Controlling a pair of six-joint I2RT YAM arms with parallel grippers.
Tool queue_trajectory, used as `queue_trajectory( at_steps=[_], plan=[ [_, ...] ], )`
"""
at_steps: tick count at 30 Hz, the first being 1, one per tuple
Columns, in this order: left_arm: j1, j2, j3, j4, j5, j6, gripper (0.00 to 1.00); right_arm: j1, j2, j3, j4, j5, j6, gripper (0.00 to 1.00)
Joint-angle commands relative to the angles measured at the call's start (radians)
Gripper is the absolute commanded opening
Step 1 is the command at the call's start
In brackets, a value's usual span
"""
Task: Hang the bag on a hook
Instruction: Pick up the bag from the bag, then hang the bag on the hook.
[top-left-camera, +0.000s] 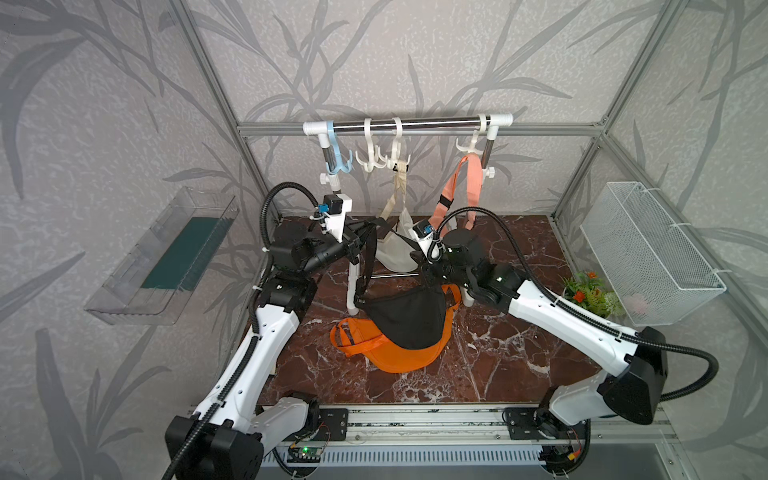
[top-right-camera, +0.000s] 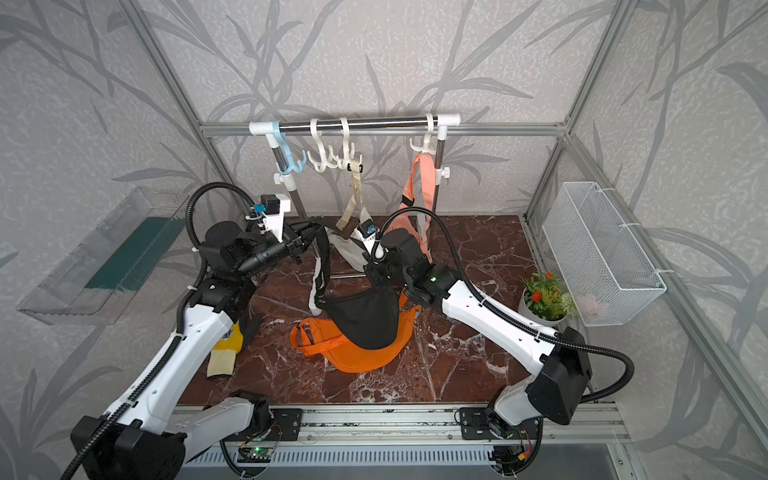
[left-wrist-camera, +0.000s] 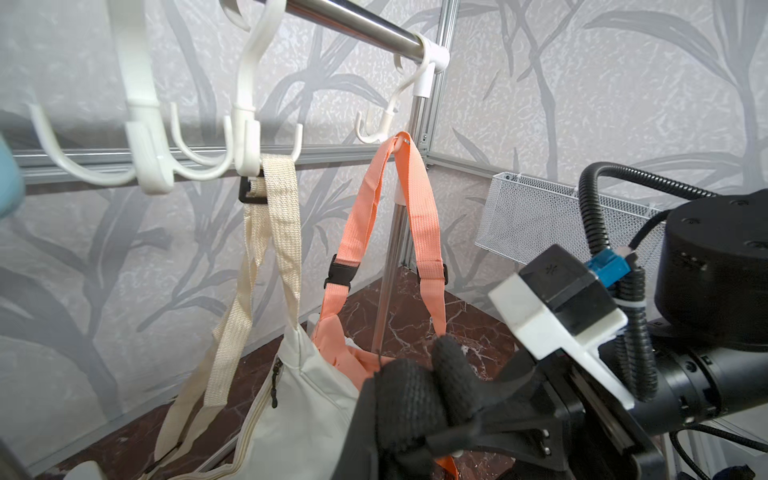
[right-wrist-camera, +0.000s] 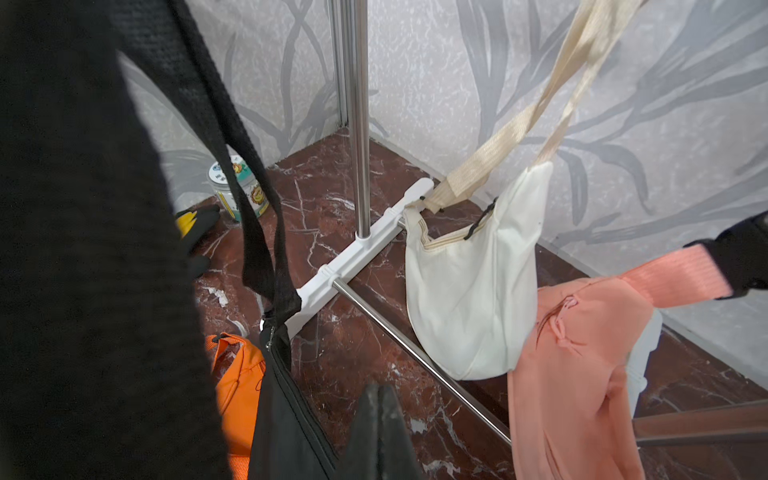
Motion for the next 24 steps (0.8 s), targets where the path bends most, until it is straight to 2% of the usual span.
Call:
queue_trajectory(
  at_steps=[1,5,7,16,24],
  plan=[
    [0.035,-0.016,0.084,-0.075,-0.074,0.023,0.0,-0.003,-0.001,0.071,-0.019,0.01,0.008,0.0],
    [0.047,0.075,0.297,-0.376,-0.15,0.059,0.0,-0.003,0.068,0.247,-0.059,0.015,0.028,0.0],
    [0.048,0.121,0.38,-0.453,-0.162,0.047,0.0,-0.003,0.123,0.365,-0.095,0.038,0.038,0.0],
    [0.053,0.206,0.532,-0.544,-0.205,0.024,0.0,-0.003,0.393,0.814,-0.292,0.099,0.038,0.0],
    [0.059,0.284,0.622,-0.601,-0.196,-0.004,0.0,-0.009,0.698,1.331,-0.517,0.117,0.024,0.0]
  ],
)
